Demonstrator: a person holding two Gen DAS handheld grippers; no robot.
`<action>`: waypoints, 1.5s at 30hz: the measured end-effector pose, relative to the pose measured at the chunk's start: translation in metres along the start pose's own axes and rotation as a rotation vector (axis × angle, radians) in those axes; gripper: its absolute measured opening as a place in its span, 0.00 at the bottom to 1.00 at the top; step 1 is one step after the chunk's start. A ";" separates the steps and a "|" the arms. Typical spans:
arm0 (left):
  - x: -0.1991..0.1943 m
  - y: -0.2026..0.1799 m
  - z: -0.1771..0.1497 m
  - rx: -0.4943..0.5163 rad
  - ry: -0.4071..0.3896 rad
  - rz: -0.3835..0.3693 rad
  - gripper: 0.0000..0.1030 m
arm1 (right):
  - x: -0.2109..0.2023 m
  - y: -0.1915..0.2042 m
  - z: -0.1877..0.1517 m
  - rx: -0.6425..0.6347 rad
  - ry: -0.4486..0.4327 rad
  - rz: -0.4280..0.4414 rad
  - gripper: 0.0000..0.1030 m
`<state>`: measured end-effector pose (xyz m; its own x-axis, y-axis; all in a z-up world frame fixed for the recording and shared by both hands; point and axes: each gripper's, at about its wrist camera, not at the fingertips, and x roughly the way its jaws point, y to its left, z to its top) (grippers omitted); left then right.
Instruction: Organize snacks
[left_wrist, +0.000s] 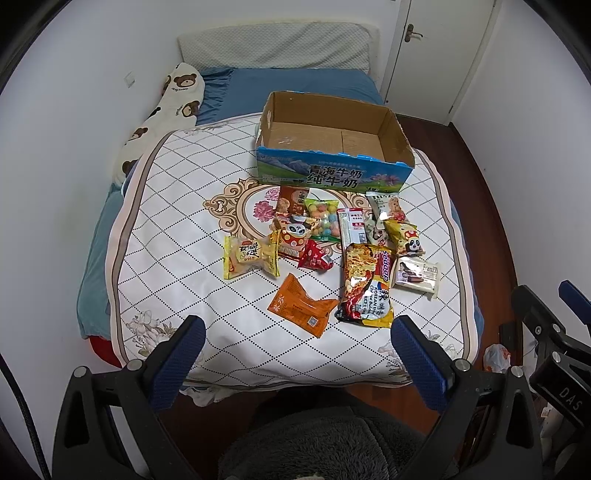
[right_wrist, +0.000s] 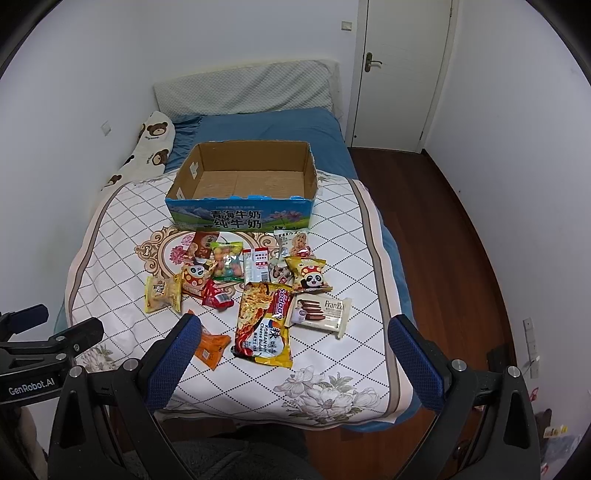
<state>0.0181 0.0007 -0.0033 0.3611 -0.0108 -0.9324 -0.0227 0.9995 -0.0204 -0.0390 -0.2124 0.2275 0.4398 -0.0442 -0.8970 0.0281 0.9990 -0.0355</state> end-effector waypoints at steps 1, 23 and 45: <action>0.000 0.000 0.000 0.001 0.000 0.000 1.00 | 0.000 0.000 0.000 0.000 -0.001 -0.001 1.00; 0.001 0.000 0.002 0.004 -0.001 0.002 1.00 | -0.006 0.003 -0.002 0.004 -0.001 0.007 1.00; 0.221 0.071 -0.017 -0.541 0.494 -0.232 0.98 | 0.170 0.009 -0.015 0.080 0.240 0.098 1.00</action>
<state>0.0802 0.0691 -0.2167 -0.0430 -0.3568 -0.9332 -0.4965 0.8182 -0.2900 0.0226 -0.2108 0.0680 0.2193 0.0659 -0.9734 0.0706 0.9940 0.0832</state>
